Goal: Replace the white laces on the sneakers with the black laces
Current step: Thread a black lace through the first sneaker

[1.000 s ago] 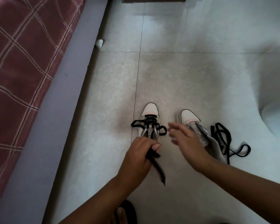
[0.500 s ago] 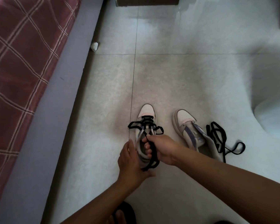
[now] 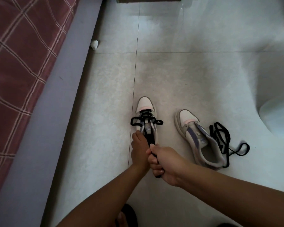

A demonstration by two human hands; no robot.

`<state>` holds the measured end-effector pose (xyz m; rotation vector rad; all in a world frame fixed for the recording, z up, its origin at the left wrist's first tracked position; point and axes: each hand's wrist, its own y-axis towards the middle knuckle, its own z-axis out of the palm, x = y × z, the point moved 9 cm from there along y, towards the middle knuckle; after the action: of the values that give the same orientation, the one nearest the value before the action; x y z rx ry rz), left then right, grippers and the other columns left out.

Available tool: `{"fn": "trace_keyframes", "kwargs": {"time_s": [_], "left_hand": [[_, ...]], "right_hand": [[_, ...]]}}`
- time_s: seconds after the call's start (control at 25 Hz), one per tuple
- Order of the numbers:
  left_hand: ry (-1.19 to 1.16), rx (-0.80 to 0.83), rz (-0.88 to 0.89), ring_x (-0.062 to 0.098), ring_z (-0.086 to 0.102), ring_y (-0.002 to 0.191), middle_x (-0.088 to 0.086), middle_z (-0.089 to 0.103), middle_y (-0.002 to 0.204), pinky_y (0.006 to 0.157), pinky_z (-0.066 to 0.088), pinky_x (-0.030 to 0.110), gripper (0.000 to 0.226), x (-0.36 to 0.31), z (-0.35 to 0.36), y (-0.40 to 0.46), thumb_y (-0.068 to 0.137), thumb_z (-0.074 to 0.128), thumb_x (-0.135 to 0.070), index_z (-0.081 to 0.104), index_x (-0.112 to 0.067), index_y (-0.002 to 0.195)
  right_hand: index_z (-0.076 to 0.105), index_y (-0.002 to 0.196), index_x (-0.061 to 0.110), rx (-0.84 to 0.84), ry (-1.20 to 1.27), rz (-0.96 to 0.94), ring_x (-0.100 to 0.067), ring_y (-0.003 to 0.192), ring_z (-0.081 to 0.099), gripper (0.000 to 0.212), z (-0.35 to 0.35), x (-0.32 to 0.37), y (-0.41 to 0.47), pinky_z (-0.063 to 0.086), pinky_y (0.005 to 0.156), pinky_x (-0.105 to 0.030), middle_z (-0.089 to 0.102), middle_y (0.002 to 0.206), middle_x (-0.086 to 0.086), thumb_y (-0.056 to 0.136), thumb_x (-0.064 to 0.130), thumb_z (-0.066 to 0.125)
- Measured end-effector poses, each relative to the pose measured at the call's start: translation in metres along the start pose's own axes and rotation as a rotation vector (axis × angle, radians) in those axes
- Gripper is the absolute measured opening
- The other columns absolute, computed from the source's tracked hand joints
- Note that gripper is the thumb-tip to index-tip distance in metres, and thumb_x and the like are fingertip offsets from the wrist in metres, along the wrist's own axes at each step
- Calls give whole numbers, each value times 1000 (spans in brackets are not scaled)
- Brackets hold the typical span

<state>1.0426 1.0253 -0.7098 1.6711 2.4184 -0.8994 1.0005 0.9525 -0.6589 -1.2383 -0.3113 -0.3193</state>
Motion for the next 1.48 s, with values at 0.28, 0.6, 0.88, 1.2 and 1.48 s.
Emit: {"fn": "trace_keyframes", "kwargs": {"time_s": [0.28,0.6,0.88,1.2,1.48], "left_hand": [[21,-141,1,23,42,116,7,29,138,84,47,31,49,0,-30,7,98,40,-19,19,-12,143],[30,-190,-146,24,41,116,5,34,128,90,41,41,94,14,-22,25,69,66,-57,22,-14,139],[-168,-217,-334,26,46,111,8,44,118,85,41,40,68,35,-3,35,68,71,-47,39,-8,114],[-149,-232,-401,25,49,109,8,46,119,85,43,39,75,32,-4,46,66,71,-54,39,-8,116],[-192,60,-35,29,37,121,9,37,132,98,36,34,89,34,14,42,69,73,-57,35,-12,135]], "right_hand": [[46,77,13,138,223,44,-4,29,23,31,16,14,-34,19,28,-15,32,39,5,102,26,33],[46,77,14,207,139,88,-4,30,23,31,36,-2,-44,21,29,-15,33,40,6,102,29,33],[47,74,13,216,121,57,-6,27,23,32,46,9,-84,18,29,-14,31,37,4,101,26,35],[57,45,19,272,-499,-153,5,45,51,52,64,1,-137,36,53,-5,54,43,8,96,22,47],[62,100,15,68,-1696,-368,-24,98,57,37,2,37,-24,33,63,-27,62,109,-10,96,45,41]]}}
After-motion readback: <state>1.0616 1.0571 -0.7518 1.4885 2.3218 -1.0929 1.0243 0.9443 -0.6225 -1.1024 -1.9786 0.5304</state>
